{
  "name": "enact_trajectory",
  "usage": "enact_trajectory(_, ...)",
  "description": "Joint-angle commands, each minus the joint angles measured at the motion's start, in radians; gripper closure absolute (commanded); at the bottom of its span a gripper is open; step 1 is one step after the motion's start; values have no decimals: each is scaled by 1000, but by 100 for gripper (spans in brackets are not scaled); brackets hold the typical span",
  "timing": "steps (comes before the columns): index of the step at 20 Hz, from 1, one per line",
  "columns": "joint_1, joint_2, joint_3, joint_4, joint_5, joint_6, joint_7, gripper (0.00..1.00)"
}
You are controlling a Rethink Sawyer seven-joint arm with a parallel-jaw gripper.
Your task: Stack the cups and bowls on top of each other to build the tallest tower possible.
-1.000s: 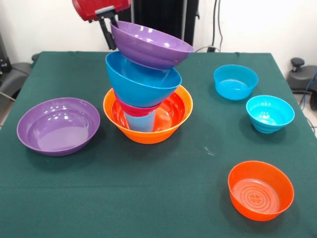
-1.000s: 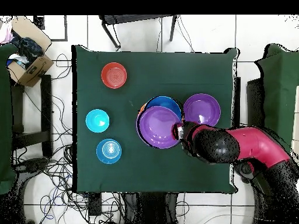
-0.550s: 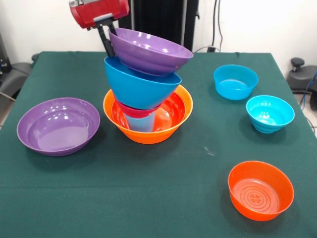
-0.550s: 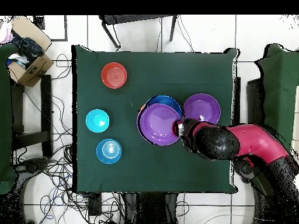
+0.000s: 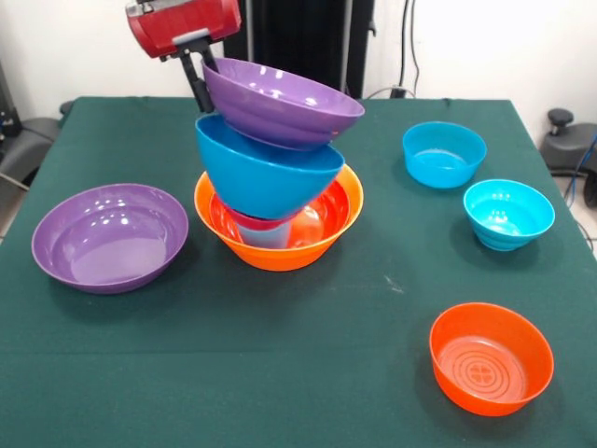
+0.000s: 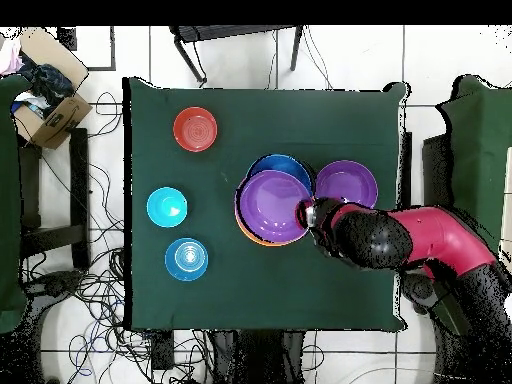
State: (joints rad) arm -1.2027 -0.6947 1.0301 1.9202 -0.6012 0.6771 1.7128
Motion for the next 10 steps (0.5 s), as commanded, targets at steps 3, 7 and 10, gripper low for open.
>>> enact_trajectory(3, -5, -34, 57, -43, -18, 176, -334, 100)
enact_trajectory(7, -25, -62, 94, -32, 4, 217, -327, 100)
enact_trajectory(10, -37, -72, 116, -31, 18, 245, -325, 100)
